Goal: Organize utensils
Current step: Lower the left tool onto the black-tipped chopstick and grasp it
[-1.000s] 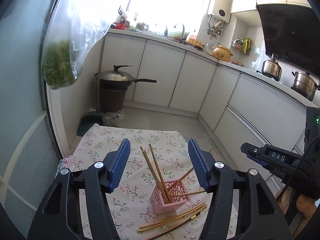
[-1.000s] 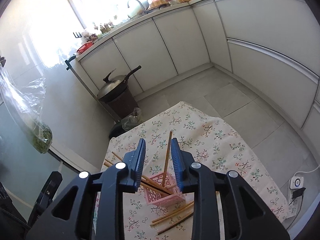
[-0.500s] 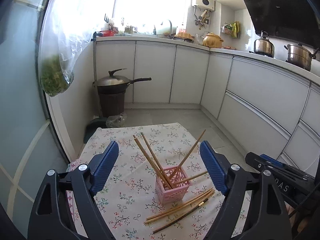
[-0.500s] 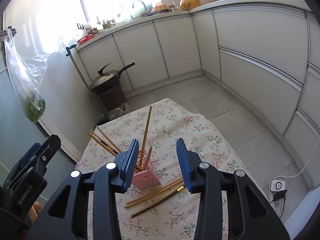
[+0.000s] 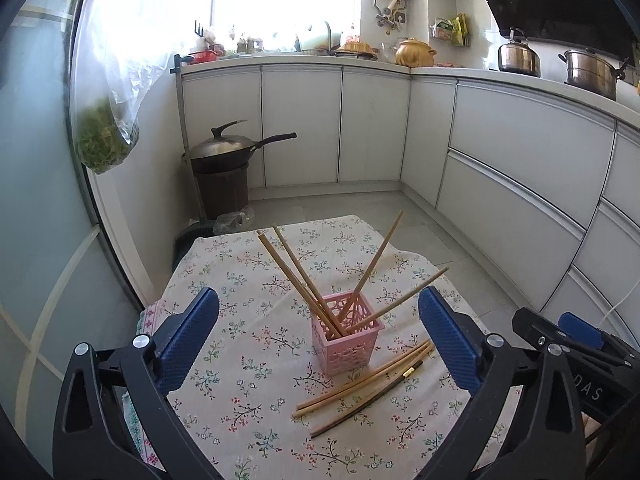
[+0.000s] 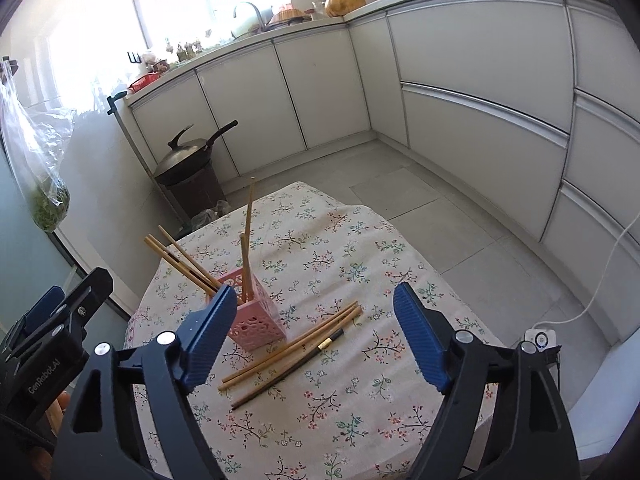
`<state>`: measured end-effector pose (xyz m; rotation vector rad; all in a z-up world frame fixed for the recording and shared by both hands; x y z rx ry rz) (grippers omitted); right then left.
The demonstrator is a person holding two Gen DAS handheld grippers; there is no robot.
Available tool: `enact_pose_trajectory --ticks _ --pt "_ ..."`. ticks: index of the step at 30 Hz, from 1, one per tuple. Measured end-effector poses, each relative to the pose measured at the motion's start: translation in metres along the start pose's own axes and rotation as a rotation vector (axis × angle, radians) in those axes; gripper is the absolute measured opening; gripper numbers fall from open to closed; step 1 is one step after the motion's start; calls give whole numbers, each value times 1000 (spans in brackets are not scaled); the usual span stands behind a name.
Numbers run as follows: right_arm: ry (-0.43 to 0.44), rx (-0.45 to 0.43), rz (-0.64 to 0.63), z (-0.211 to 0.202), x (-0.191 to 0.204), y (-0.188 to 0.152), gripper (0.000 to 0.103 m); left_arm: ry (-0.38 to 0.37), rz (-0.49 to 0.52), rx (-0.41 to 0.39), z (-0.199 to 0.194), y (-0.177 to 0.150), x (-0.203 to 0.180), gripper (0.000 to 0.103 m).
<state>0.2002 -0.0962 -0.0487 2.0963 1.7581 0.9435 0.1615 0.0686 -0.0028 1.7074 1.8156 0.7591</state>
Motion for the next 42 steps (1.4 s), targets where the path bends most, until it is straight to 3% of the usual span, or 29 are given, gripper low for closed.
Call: enact_pose_trajectory --ticks 3,7,11,14,18,23,31,35,42 --pt "11 14 45 3 -19 -11 96 6 31 35 9 -7 -6 96" --pt "8 68 94 14 -46 -32 96 -4 88 105 29 -17 -20 96" --pt "-9 125 146 27 -80 -56 96 -76 147 234 61 -31 -41 96" --pt "-22 173 196 40 -109 -72 96 -154 216 373 89 -50 -67 96" --pt "-32 197 252 51 -139 -86 96 -183 311 457 111 -69 -98 96" --pt "-35 179 276 50 -163 -93 96 -253 405 512 127 -81 -131 96" --pt "40 81 358 26 -186 -92 96 -456 561 583 151 -95 -166 96" --pt "68 85 426 28 -200 -93 96 -494 630 562 158 -100 -174 96" --pt "105 108 461 37 -204 -95 96 -504 672 612 178 -105 -180 96"
Point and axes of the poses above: each gripper's, at about its wrist camera, not at the fingertips, and z roughly the way its jaws point, x to its left, y to its top, the point moved 5 cm from there along z, roughly the way its jaws point, and after that the axes turned 14 degrees about x, right-handed, at the moved point
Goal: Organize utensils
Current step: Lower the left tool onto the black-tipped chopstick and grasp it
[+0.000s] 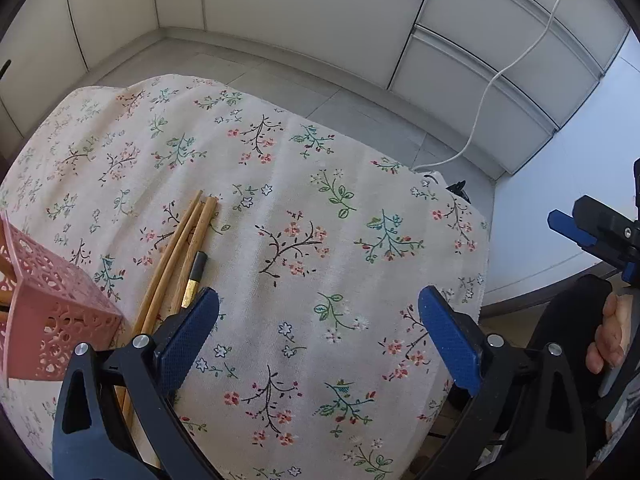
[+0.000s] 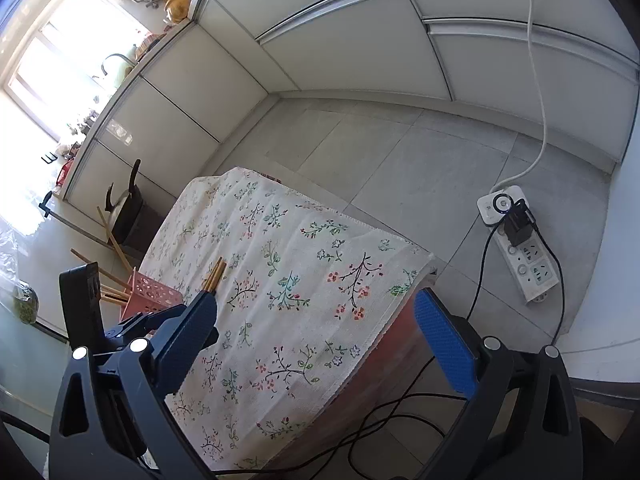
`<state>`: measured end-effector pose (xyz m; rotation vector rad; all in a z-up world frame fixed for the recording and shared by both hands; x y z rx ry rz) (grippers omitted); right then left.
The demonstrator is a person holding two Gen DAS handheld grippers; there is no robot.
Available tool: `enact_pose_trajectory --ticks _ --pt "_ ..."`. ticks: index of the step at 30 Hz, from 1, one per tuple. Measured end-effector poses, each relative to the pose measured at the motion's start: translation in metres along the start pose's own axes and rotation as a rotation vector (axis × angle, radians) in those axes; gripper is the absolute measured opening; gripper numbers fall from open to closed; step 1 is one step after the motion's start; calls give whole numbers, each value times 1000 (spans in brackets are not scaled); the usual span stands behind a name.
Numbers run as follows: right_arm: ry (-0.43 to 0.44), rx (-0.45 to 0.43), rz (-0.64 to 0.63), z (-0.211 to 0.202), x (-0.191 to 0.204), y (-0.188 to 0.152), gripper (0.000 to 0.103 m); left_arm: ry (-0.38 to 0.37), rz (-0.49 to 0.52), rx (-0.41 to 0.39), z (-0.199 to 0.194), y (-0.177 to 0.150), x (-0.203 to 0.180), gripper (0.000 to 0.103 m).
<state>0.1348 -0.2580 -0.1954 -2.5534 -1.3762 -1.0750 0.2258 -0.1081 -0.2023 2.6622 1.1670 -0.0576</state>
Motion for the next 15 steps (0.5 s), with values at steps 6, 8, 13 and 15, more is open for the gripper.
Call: enact_pose_trajectory --ticks 6,8,13,15 --pt "6 25 8 7 -1 0 96 50 -33 53 20 6 22 96" --pt "9 35 17 10 -2 0 96 44 -42 68 25 8 27 96" --pt "9 65 29 19 -3 0 96 48 -33 88 33 12 31 96" --pt "10 61 29 19 -3 0 96 60 -31 90 35 13 32 96"
Point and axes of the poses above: each gripper's, at about its wrist camera, not at the fingertips, and z roughly the way its jaws point, x to its left, y to its top, the point moved 5 cm from there along z, roughly the way its jaws point, and after that the axes turned 14 degrees about x, right-handed, at the moved point
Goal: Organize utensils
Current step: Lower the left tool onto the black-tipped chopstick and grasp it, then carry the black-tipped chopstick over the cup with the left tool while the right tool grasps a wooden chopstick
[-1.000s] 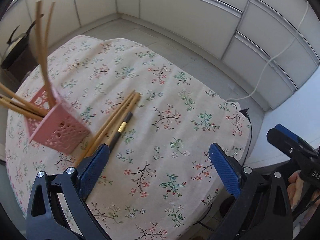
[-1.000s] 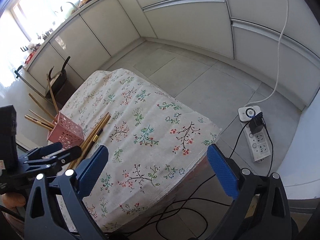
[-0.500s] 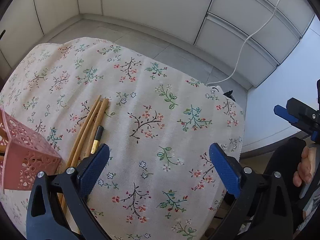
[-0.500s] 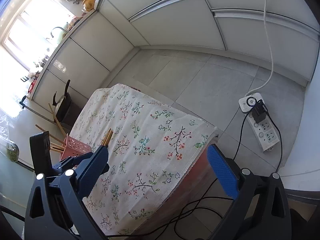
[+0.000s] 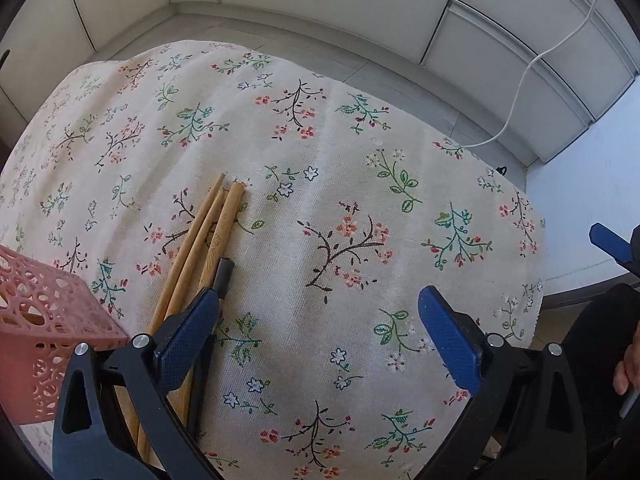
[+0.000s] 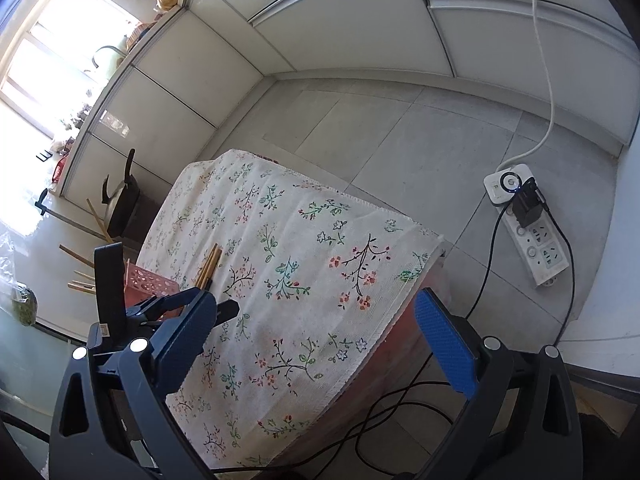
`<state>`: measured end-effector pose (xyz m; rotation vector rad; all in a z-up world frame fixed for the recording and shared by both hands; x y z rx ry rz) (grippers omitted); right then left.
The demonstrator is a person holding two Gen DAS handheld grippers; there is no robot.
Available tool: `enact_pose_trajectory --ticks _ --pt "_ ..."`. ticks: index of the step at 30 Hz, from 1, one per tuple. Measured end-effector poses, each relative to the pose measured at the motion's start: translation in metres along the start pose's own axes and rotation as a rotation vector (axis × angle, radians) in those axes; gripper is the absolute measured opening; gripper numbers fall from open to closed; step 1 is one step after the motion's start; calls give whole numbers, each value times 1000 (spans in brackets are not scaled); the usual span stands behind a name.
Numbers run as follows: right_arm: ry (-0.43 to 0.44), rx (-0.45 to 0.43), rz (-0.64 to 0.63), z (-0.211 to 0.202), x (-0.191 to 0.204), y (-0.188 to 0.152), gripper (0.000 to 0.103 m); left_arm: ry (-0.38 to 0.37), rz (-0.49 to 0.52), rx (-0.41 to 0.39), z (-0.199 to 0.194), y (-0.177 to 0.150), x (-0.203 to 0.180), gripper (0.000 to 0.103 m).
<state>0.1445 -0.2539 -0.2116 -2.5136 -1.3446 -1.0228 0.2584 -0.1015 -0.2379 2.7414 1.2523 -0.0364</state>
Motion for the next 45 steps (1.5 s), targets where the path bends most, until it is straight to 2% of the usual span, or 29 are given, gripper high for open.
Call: enact_pose_trajectory --ticks 6,10,12,13,15,17,19,21,23,25,27,29,32,34,36,38,39,41,43,45 --pt "11 7 10 -2 -2 0 96 1 -10 -23 -5 4 2 96" --pt "6 5 7 -2 -2 0 96 53 -35 48 14 3 10 95" --pt "7 7 15 -2 -3 0 96 63 -37 42 13 2 10 94" --pt "8 9 19 -1 -4 1 96 64 -52 45 12 3 10 89" --pt "9 12 25 -1 -5 1 96 84 -71 41 7 3 11 73" --pt "7 7 26 -1 -4 1 96 94 -82 40 3 2 11 44" --pt "2 1 24 -2 -4 1 96 101 -97 43 0 -1 10 25" --pt "-3 5 25 -1 -3 0 96 120 -117 42 -1 -8 7 19" --pt "-7 26 20 2 0 0 96 109 -147 49 -1 -20 7 7" --pt "-14 61 9 9 6 2 96 88 -178 52 -7 -38 3 6" --pt "-2 107 2 18 17 6 96 109 -188 44 -18 -61 -5 6" --pt "32 161 7 29 30 13 96 98 -228 11 -38 -79 -6 6" --pt "84 230 17 49 58 25 96 58 -340 -82 -73 -108 -1 6" --pt "84 262 26 65 77 34 96 42 -406 -154 -98 -130 5 6" --pt "89 320 41 89 95 39 95 44 -436 -216 -122 -138 9 6" --pt "68 375 62 111 108 42 88 63 -463 -287 -147 -151 15 6" --pt "58 394 70 122 113 42 78 78 -478 -327 -160 -157 20 6" --pt "43 421 91 139 120 42 68 72 -501 -403 -182 -167 27 6" --pt "32 447 120 156 123 41 47 85 -519 -477 -203 -176 33 6" --pt "12 455 144 170 125 41 41 103 -528 -538 -220 -183 38 6"
Point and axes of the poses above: each gripper's, at about its wrist camera, not at the fingertips, and z roughly the way its jaws point, x to its left, y to its top, the point moved 5 cm from there along z, roughly the way its jaws point, and after that the axes turned 14 degrees about x, right-handed, at the moved point
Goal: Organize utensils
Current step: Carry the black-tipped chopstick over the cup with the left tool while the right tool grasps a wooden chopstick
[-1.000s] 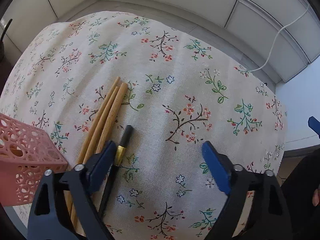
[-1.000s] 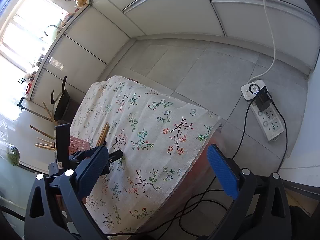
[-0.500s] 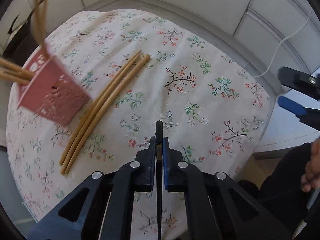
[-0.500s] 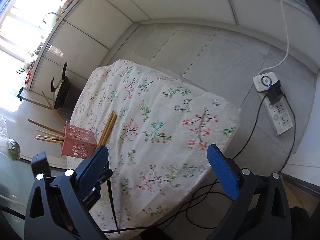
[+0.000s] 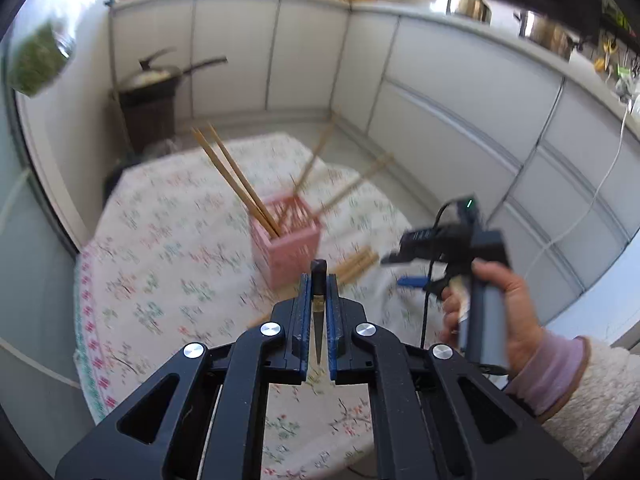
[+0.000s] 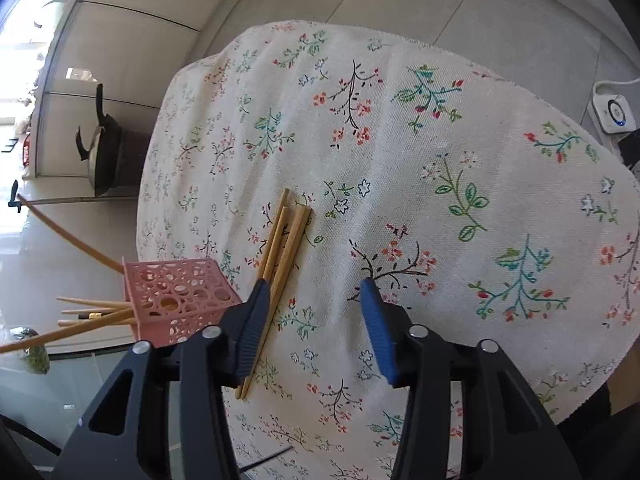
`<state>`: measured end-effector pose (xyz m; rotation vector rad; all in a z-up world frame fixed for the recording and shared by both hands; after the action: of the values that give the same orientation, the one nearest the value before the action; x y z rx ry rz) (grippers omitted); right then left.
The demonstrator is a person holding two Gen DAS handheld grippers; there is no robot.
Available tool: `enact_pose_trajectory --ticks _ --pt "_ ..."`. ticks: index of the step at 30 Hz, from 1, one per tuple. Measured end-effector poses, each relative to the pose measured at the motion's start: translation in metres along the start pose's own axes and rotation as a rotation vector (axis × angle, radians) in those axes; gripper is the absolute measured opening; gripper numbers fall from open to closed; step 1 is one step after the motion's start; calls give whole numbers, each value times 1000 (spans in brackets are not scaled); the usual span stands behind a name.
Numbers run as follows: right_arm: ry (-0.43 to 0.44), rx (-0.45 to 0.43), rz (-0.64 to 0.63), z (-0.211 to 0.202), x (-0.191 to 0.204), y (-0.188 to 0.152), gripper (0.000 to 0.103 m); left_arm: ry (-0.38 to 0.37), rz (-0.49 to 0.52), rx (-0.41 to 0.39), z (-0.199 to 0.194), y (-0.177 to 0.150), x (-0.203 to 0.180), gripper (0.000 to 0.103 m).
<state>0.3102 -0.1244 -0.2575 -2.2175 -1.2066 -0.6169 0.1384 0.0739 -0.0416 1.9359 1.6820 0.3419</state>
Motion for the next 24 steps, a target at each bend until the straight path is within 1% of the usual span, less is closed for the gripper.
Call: enact_pose_trajectory --ticks 1,5,8,9,11,12,14,17,19,21,23,24 --pt "-6 -2 9 4 1 2 38 -10 -8 -27 -8 2 3 6" --pt "-35 -32 25 18 13 8 37 -43 -36 -98 -36 5 17 6" --pt "-100 -69 11 21 23 14 36 -68 -60 -129 -46 6 28 6" --pt "-133 -79 5 20 25 15 35 -75 -69 -138 -48 6 31 6" --pt "-219 -95 -15 22 32 16 29 -82 -79 -154 -54 6 36 6" --pt "-257 -104 -26 24 34 16 23 -84 -83 -163 -57 6 37 6" --pt "-295 -117 -47 25 37 15 21 -87 -87 -177 -61 6 39 6" --pt "-281 -108 -41 26 35 16 18 -92 -93 -188 -65 5 40 6" --pt "-244 -95 -39 23 29 17 12 -96 -101 -196 -67 4 43 6" --pt "-196 -81 -27 19 17 13 11 -98 -112 -199 -69 3 45 6" --pt "-163 -82 -25 13 6 6 5 -95 -115 -199 -69 3 46 6" --pt "-148 -88 -34 9 2 0 0 -95 -114 -197 -68 2 45 6"
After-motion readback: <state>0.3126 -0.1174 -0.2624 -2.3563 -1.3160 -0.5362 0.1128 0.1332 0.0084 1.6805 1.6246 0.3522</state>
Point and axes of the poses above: each gripper's, at about its wrist camera, not at the fingertips, and z roughly the way its jaws point, x to its left, y to its top, the point moved 5 cm from there along z, roughly the way its jaws point, and after that the axes turned 14 degrees about x, right-handed, at the moved point
